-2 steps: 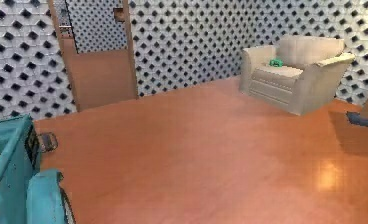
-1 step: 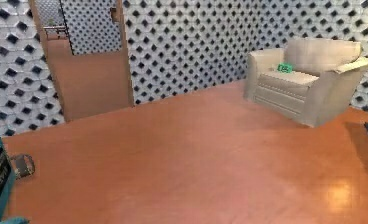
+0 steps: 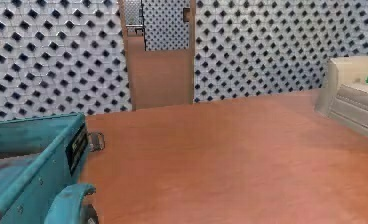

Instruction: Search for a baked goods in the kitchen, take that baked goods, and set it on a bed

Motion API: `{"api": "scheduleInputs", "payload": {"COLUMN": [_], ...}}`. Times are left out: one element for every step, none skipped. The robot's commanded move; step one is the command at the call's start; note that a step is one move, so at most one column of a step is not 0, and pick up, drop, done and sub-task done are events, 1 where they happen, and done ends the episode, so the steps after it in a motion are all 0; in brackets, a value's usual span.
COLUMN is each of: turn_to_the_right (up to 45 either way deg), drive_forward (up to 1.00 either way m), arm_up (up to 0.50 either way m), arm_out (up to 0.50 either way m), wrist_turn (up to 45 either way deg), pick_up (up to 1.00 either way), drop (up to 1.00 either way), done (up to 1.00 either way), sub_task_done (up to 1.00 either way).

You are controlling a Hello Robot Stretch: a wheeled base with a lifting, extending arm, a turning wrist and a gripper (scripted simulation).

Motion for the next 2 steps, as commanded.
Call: {"api": "scheduleInputs", "payload": {"turn_to_the_right": [0.0,0.0], "drive_forward": [1.00,1.00], "arm_up": [0.00,0.00], "arm_out": [0.00,0.00], "wrist_turn": [0.0,0.0], "pick_up": [0.00,0.00], "drop": [0.00,0.00], "done": [0.00,0.00], "sub_task_done": [0.00,0.00]}}
